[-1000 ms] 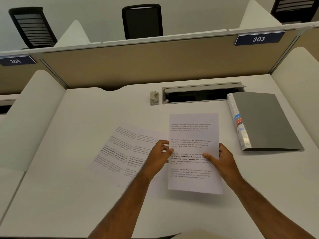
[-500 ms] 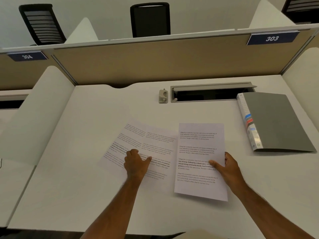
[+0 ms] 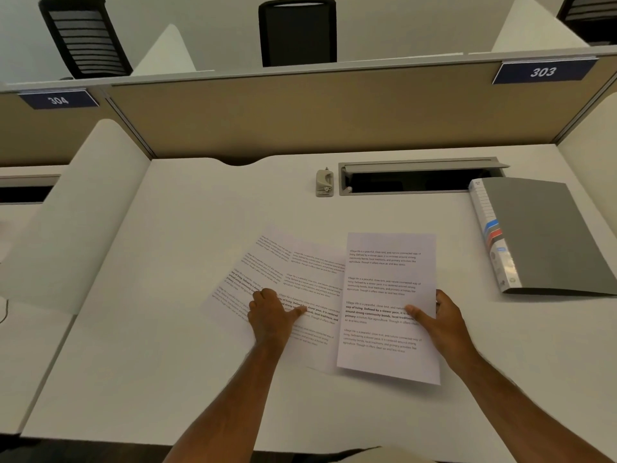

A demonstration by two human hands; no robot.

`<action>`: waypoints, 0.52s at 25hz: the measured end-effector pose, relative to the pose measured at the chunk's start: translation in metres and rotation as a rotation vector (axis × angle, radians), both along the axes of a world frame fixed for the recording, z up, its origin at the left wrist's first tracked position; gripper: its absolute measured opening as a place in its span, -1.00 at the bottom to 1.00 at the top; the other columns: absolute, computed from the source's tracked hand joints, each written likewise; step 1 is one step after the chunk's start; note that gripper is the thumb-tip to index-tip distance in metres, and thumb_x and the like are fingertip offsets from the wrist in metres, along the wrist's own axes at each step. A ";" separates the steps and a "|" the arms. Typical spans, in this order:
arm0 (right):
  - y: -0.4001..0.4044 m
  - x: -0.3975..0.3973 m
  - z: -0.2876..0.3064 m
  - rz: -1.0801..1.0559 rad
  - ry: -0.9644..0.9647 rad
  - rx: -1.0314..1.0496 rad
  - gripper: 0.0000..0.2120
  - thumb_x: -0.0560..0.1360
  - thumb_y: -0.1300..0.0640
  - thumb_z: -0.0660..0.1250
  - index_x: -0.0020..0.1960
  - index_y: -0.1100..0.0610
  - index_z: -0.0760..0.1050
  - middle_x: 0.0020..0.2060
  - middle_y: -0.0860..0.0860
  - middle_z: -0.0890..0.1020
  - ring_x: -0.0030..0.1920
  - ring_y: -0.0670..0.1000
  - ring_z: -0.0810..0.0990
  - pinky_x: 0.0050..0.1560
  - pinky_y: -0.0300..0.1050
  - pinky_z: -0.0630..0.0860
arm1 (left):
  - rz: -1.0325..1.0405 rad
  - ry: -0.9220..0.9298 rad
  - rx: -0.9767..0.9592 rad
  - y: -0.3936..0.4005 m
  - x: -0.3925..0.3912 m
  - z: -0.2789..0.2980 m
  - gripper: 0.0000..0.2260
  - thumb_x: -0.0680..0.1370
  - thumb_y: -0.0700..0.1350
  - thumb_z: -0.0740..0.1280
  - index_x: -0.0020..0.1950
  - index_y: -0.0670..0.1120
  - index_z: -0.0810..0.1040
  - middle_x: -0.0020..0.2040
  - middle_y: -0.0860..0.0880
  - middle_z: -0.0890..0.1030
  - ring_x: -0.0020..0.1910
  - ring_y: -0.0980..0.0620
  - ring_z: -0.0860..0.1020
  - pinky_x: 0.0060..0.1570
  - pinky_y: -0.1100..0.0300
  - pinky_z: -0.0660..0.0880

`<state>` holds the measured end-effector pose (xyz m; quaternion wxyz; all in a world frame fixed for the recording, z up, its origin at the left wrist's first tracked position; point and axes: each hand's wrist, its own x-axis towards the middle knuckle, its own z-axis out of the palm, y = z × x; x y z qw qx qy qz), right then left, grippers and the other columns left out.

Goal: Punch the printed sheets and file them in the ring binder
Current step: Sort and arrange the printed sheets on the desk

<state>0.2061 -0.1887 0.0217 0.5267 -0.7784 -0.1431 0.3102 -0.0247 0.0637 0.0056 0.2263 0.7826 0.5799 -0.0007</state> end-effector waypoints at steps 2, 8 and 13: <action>0.002 -0.001 0.000 0.000 -0.005 0.002 -0.56 0.44 0.08 0.53 0.27 0.03 0.47 0.07 -0.14 0.65 0.01 -0.13 0.67 -0.18 -0.33 0.59 | 0.004 0.001 -0.027 0.002 0.002 0.000 -0.26 0.31 0.34 0.55 0.24 -0.14 0.46 0.19 -0.10 0.50 0.16 -0.08 0.49 0.15 0.00 0.49; 0.002 0.001 -0.001 0.004 -0.005 -0.008 -0.53 0.44 0.05 0.53 0.28 0.03 0.47 0.10 -0.08 0.65 0.03 -0.08 0.67 -0.09 -0.22 0.59 | 0.048 -0.021 -0.143 0.008 0.005 0.003 -0.35 0.32 0.27 0.58 0.22 -0.09 0.52 0.16 -0.06 0.54 0.19 -0.09 0.52 0.20 -0.04 0.48; 0.001 0.004 0.000 0.004 -0.004 -0.018 -0.54 0.44 0.05 0.52 0.28 0.02 0.45 0.11 -0.05 0.64 0.04 -0.07 0.66 -0.08 -0.20 0.59 | 0.032 -0.084 -0.248 0.002 0.007 0.012 -0.59 0.45 0.08 0.56 0.06 -0.04 0.40 -0.12 0.07 0.54 0.03 -0.09 0.61 0.20 -0.05 0.46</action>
